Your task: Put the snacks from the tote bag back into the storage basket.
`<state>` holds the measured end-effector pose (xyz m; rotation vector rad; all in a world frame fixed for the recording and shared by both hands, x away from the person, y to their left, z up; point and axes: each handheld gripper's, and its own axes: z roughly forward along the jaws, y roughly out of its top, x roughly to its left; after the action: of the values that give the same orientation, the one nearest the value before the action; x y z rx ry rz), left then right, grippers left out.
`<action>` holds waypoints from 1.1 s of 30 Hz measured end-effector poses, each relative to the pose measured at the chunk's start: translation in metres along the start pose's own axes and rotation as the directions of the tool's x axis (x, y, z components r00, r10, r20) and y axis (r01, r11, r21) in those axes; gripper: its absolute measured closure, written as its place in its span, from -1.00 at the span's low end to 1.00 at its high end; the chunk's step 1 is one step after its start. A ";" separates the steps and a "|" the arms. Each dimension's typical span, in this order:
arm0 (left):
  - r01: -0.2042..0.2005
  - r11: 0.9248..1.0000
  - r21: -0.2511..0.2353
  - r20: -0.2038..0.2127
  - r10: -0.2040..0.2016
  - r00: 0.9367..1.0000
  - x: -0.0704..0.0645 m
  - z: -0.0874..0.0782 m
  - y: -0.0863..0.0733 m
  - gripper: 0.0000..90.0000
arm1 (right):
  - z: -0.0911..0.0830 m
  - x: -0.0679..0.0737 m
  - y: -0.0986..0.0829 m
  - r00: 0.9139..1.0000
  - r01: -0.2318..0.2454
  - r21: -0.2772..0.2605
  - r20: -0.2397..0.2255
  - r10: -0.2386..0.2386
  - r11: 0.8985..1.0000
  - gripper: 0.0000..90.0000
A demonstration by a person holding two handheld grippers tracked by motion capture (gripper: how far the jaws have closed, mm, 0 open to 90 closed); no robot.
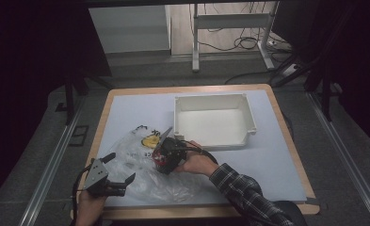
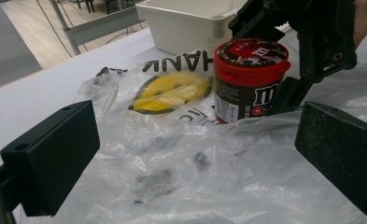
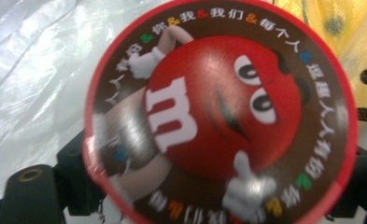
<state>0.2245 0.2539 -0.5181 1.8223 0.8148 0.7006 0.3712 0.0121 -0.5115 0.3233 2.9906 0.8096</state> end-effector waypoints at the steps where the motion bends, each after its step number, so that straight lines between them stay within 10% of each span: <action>1: 0.000 1.000 0.000 0.000 0.000 1.000 0.000 0.000 0.000 -1.00 | 0.001 0.000 0.001 1.000 -0.003 0.003 -0.004 0.003 1.000 -0.63; 33: -0.014 1.000 0.012 -0.002 0.014 1.000 -0.001 0.001 0.000 -1.00 | -0.007 0.007 0.010 0.998 0.053 0.014 0.027 -0.053 0.999 -0.43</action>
<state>0.2246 0.2528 -0.5181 1.8396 0.8099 0.7086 0.3655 0.0187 -0.4998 0.2526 2.9662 0.7746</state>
